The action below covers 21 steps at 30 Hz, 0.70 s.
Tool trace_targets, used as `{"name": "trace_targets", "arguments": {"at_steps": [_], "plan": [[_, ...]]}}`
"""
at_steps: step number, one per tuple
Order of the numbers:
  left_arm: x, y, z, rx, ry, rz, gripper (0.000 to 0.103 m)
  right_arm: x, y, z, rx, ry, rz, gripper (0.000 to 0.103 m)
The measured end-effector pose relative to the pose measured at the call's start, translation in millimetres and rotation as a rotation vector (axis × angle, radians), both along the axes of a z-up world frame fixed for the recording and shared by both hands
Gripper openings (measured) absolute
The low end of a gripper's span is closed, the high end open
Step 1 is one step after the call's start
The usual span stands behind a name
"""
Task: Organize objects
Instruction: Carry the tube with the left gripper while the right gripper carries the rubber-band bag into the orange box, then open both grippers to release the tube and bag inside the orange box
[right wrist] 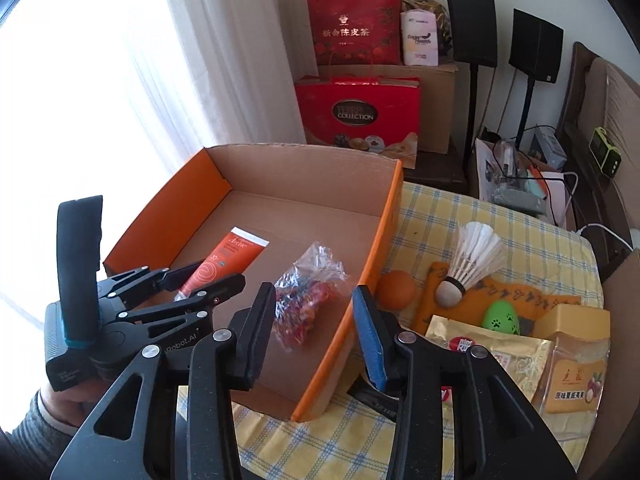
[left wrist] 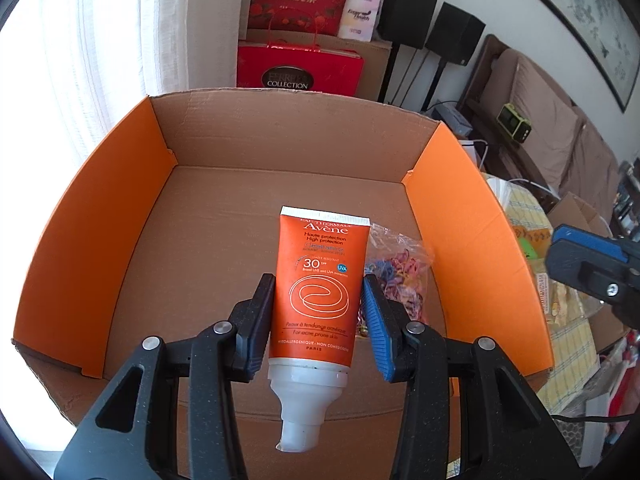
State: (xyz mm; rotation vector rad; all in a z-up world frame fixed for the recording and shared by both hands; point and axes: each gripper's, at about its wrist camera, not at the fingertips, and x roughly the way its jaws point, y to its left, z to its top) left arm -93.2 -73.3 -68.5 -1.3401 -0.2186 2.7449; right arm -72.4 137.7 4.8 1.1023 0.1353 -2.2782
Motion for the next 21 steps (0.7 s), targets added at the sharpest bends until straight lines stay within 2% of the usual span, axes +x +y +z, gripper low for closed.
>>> {"name": "trace_targets", "arguments": {"at_steps": [2, 6, 9, 14, 16, 17, 21], "plan": [[-3, 4, -1, -0.015, -0.012, 0.009, 0.040, 3, 8, 5, -0.005, 0.011, -0.012, 0.045], [0, 7, 4, -0.051, 0.018, 0.021, 0.041, 11, 19, 10, -0.007, 0.026, -0.023, 0.048], [2, 7, 9, -0.060, 0.024, 0.033, 0.046, 16, 25, 11, -0.011, 0.030, -0.029, 0.049], [11, -3, 20, 0.025, 0.052, 0.043, 0.065, 20, 38, 12, -0.022, 0.031, -0.053, 0.054], [14, -4, 26, 0.031, 0.066, 0.044, 0.068, 20, 46, 11, -0.023, 0.029, -0.071, 0.054], [16, -4, 29, 0.033, 0.072, 0.042, 0.075, 19, 49, 10, -0.020, 0.029, -0.080, 0.056], [22, 0, 40, 0.033, 0.111, 0.034, 0.090, 17, 64, 9, -0.010, 0.041, -0.127, 0.070]]}}
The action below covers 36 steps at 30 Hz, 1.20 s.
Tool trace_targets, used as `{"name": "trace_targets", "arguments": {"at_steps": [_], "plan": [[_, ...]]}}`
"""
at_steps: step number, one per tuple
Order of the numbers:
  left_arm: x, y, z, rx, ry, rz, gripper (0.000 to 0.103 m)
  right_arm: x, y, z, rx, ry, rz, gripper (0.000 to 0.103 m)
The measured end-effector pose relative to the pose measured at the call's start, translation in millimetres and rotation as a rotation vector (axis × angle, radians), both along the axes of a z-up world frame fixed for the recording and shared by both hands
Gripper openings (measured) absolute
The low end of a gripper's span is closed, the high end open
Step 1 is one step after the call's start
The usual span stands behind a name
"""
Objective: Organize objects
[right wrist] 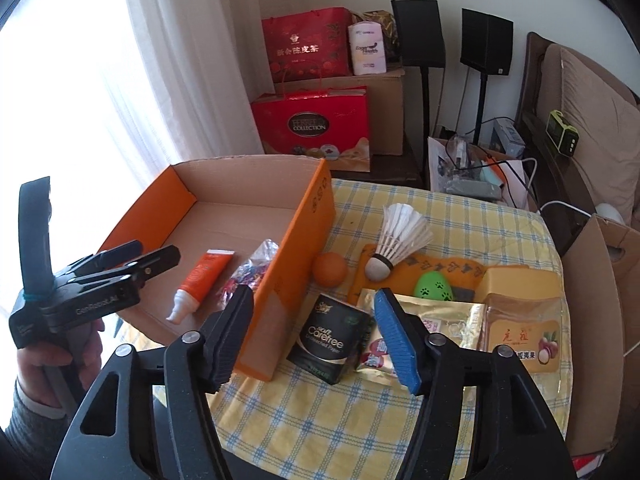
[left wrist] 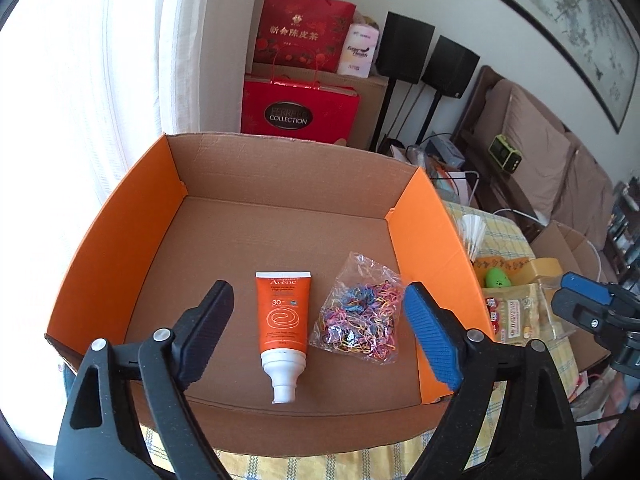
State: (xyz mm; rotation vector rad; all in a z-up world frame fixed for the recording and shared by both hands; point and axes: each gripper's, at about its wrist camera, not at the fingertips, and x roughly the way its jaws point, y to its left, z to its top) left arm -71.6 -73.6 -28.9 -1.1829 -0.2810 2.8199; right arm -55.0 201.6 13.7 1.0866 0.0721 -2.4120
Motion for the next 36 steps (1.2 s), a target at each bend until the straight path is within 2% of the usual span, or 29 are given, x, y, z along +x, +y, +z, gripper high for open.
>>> {"name": "trace_targets", "arguments": {"at_steps": [1, 5, 9, 16, 26, 31, 36], "plan": [[2, 2, 3, -0.010, 0.011, -0.001, 0.095, -1, 5, 0, -0.004, 0.000, -0.010, 0.071], [4, 9, 11, -0.017, 0.023, -0.022, 0.102, -4, 23, 1, -0.011, 0.006, -0.059, 0.081], [5, 14, 15, 0.021, 0.007, -0.042, 0.102, -5, 43, 4, 0.001, 0.022, -0.116, 0.086], [11, 33, 22, 0.003, 0.034, -0.080, 0.103, -7, 62, -6, 0.033, 0.006, -0.153, 0.086], [12, 41, 16, 0.011, 0.003, -0.092, 0.103, -15, 33, -53, 0.056, -0.070, -0.095, 0.086], [12, 37, 15, 0.022, 0.003, -0.085, 0.103, -23, 12, -78, 0.060, -0.104, -0.069, 0.081], [11, 32, 13, 0.029, 0.001, -0.078, 0.103, -28, -1, -91, 0.048, -0.131, -0.051, 0.074]]}}
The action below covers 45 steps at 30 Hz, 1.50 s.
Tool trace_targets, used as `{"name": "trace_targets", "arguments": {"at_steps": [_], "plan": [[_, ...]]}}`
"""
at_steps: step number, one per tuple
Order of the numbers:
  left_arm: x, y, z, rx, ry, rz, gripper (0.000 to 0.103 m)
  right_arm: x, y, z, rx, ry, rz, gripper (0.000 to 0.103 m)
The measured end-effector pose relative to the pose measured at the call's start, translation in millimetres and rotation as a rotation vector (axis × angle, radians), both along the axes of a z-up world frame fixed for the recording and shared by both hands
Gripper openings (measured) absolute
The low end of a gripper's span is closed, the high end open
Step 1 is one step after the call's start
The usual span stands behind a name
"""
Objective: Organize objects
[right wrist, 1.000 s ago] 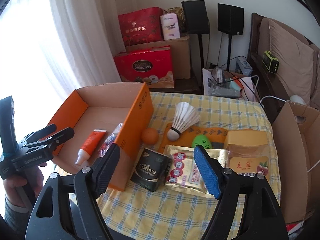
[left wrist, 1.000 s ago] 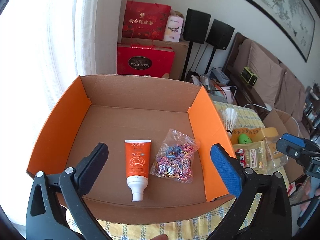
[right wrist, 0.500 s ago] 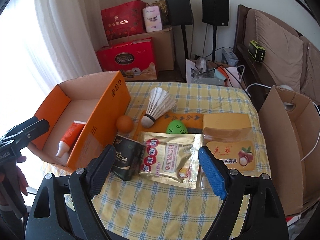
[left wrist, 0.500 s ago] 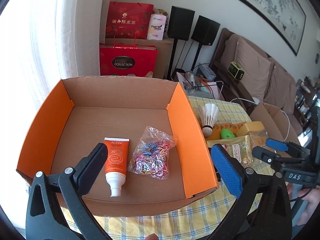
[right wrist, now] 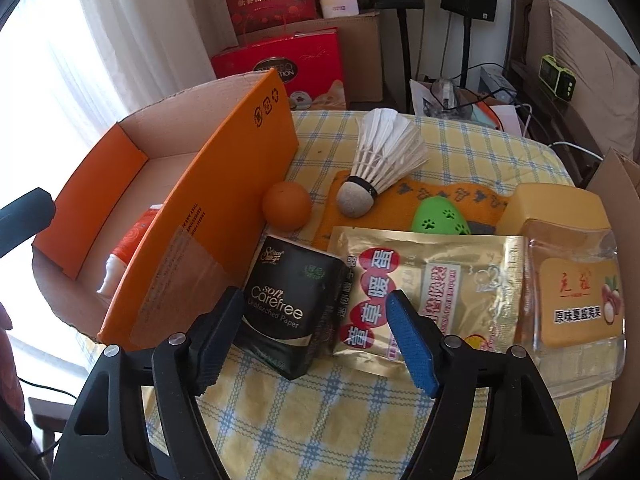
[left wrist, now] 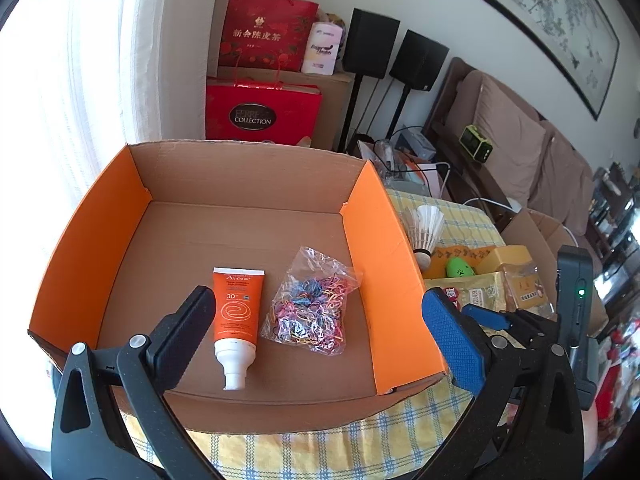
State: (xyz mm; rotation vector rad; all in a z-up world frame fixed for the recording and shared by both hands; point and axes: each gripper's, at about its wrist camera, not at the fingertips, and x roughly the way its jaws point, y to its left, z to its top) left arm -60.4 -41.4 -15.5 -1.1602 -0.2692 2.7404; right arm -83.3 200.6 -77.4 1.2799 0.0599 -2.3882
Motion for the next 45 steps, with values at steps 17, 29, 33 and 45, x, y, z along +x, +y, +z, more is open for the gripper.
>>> {"name": "trace_targets", "arguments": {"at_steps": [17, 29, 33, 45], "plan": [[-3, -3, -5, 0.017, -0.015, -0.002, 0.103, -12, -17, -11, 0.006, -0.020, 0.014, 0.060], [-1, 9, -4, 0.024, -0.021, -0.047, 0.103, -8, -6, 2, -0.025, -0.031, 0.002, 0.062], [1, 24, -1, 0.027, -0.018, -0.094, 0.103, 1, 12, 25, -0.038, 0.020, -0.018, 0.063], [22, 92, 2, -0.041, 0.012, -0.226, 0.095, 28, 74, 75, -0.043, 0.127, -0.121, 0.065]]}}
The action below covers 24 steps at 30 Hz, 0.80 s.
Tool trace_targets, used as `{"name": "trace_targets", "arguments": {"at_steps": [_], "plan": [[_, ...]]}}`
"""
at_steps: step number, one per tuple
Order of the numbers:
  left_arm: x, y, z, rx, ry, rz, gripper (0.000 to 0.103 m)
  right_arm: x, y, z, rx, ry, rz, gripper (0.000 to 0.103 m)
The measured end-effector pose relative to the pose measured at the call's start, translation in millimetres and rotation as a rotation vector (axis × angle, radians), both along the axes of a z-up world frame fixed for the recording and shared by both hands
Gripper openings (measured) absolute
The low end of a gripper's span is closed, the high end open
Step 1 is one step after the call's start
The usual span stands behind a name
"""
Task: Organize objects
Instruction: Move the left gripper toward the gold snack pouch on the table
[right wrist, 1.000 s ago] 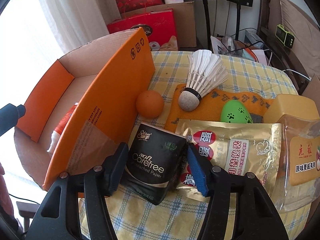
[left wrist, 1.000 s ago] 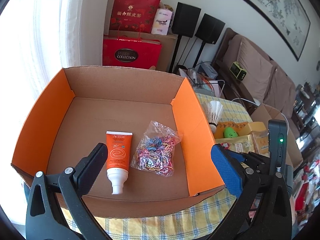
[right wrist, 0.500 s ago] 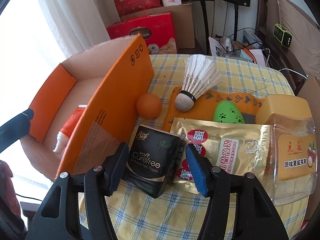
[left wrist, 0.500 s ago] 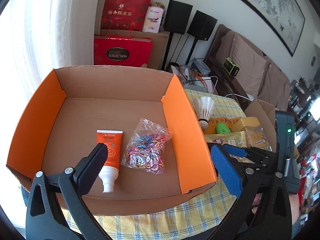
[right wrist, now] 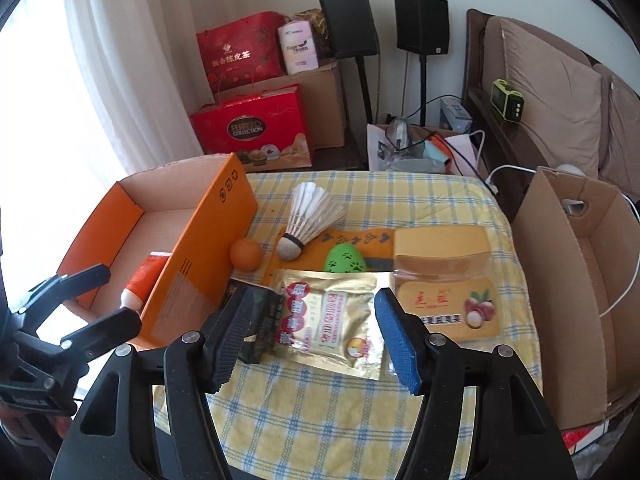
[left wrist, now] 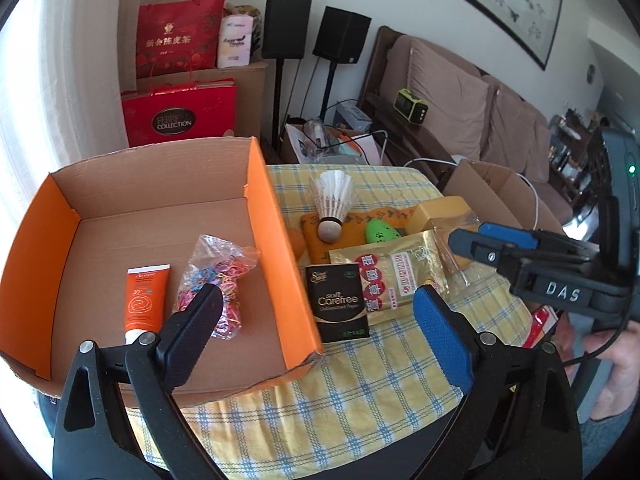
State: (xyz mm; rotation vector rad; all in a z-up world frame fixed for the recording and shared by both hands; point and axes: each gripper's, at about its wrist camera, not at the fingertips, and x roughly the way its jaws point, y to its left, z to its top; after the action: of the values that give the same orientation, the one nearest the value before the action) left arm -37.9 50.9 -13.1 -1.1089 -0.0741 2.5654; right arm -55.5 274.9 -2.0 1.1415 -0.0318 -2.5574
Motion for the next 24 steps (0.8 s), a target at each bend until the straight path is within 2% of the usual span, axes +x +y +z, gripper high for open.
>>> {"name": "trace_targets", "arguments": {"at_steps": [3, 5, 7, 9, 11, 12, 16, 19, 22, 24], "plan": [[5, 20, -2, -0.014, 0.010, -0.029, 0.088, 6, 20, 8, -0.004, 0.018, -0.037, 0.065], [6, 32, -4, -0.030, 0.009, -0.048, 0.077, 9, 32, 12, -0.002, 0.028, -0.060, 0.065], [6, 44, -6, -0.044, 0.003, -0.067, 0.077, 12, 42, 15, 0.005, 0.034, -0.077, 0.065], [5, 54, -9, -0.054, -0.006, -0.082, 0.072, 15, 49, 16, 0.007, 0.035, -0.092, 0.065], [1, 63, -14, -0.073, -0.023, -0.090, 0.061, 17, 56, 16, -0.003, 0.032, -0.102, 0.065], [-1, 67, -15, -0.081, -0.031, -0.096, 0.059, 18, 58, 16, -0.007, 0.032, -0.106, 0.065], [-10, 81, -27, -0.117, -0.056, -0.103, 0.058, 20, 66, 14, -0.015, 0.027, -0.117, 0.065], [-20, 88, -39, -0.176, -0.077, -0.080, 0.058, 22, 68, 11, -0.017, 0.022, -0.121, 0.065], [-23, 97, -45, -0.253, -0.048, -0.062, 0.058, 23, 69, 8, -0.021, 0.016, -0.117, 0.065], [-24, 100, -47, -0.260, -0.048, -0.053, 0.060, 23, 68, 6, -0.017, 0.011, -0.113, 0.065]]}}
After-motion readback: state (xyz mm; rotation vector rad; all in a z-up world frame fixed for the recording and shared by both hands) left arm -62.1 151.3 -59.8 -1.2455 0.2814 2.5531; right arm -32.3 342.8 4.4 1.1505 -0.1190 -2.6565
